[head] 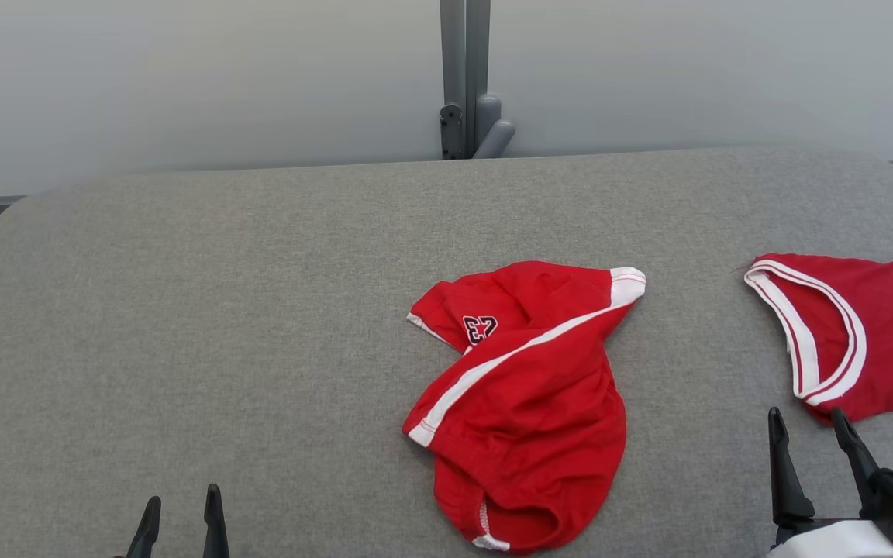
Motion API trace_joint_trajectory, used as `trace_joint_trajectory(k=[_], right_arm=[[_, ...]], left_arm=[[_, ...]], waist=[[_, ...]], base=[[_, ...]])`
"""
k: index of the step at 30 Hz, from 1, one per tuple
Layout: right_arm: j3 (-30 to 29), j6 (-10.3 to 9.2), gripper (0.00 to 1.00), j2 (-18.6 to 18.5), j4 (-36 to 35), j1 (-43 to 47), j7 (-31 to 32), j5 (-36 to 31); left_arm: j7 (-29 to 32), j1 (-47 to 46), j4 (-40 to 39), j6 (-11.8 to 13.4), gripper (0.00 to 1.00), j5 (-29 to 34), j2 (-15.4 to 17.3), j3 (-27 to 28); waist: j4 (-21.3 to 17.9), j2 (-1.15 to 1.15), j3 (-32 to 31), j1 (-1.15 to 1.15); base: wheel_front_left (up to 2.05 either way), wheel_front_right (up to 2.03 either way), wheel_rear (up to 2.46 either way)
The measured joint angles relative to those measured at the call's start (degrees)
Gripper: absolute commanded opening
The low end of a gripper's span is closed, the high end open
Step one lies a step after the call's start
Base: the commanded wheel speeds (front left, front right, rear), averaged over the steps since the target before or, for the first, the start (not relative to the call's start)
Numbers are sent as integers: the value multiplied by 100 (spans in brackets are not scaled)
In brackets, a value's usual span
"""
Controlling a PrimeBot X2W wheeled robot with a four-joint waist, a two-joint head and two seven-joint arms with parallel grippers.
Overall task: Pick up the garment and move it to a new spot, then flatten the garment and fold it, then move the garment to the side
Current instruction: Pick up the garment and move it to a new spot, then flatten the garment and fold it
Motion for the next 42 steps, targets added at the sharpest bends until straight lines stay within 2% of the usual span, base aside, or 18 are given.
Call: trace_joint_trajectory(k=[7, 13, 19, 32, 39, 42], right_arm=[[-192, 0, 100, 1, 32, 68, 0, -83], [-88, 0, 100, 2, 35, 47, 0, -103], [56, 0, 100, 3, 52, -2, 0, -105], [209, 0, 100, 3, 73, -35, 0, -108], [304, 0, 100, -1, 59, -108, 0, -116], [312, 0, 100, -19, 41, -142, 0, -116]], left_arm=[[1, 119, 42, -693, 100, 649, -485, 662], [0, 117, 31, -1066, 100, 979, -731, 939], [1, 84, 85, -1184, 100, 1114, -817, 1015], [0, 51, 141, -1211, 100, 1156, -911, 980], [1, -198, 264, -1212, 100, 751, -916, 423], [413, -436, 416, -1216, 100, 357, -918, -24]], waist=[[152, 0, -65, 0], [123, 0, -79, 0], [107, 0, -74, 0], [75, 0, -77, 0], [-65, 0, -41, 0], [-146, 0, -17, 0]], base=[[0, 0, 0], [0, 0, 0], [0, 0, 0], [0, 0, 0], [0, 0, 0], [0, 0, 0]])
